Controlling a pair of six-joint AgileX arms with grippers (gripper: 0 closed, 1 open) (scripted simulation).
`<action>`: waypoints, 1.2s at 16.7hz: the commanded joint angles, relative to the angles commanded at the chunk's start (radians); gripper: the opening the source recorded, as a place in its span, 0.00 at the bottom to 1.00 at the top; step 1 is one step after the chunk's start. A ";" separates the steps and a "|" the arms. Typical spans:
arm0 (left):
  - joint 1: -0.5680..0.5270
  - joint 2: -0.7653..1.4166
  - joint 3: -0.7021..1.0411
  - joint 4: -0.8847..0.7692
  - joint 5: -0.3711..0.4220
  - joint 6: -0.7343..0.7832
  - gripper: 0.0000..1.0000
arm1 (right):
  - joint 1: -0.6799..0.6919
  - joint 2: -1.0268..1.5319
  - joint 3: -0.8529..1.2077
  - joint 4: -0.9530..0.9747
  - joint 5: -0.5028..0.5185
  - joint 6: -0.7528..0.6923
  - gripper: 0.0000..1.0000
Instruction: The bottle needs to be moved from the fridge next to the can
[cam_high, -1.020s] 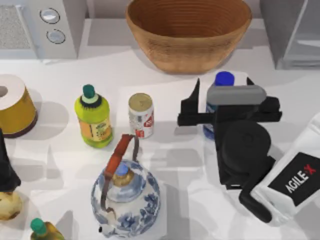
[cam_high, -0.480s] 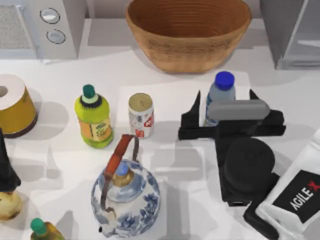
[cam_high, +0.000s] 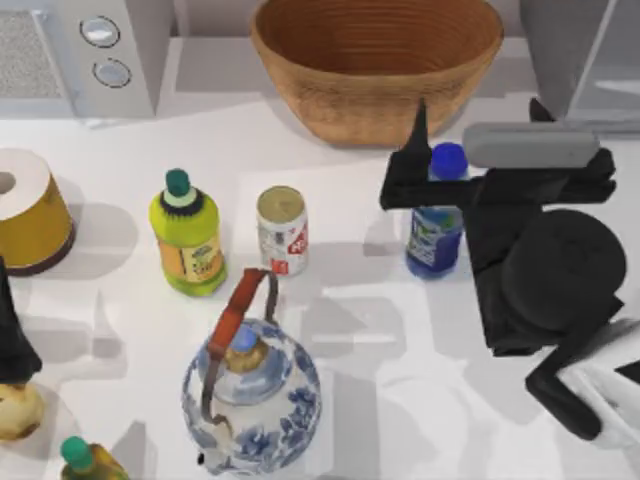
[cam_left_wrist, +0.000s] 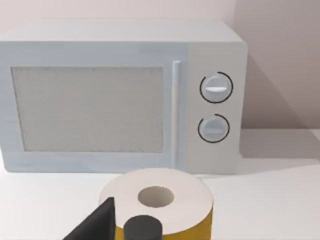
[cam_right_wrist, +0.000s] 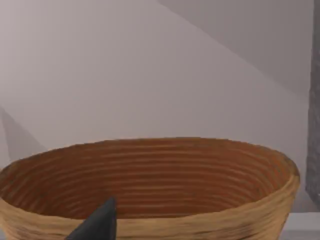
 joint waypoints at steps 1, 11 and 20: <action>0.000 0.000 0.000 0.000 0.000 0.000 1.00 | -0.024 -0.071 -0.007 -0.037 -0.034 -0.002 1.00; 0.000 0.000 0.000 0.000 0.000 0.000 1.00 | -0.396 -0.980 -0.244 -0.677 -0.441 0.000 1.00; 0.000 0.000 0.000 0.000 0.000 0.000 1.00 | -0.686 -1.708 -0.532 -1.277 -0.664 0.015 1.00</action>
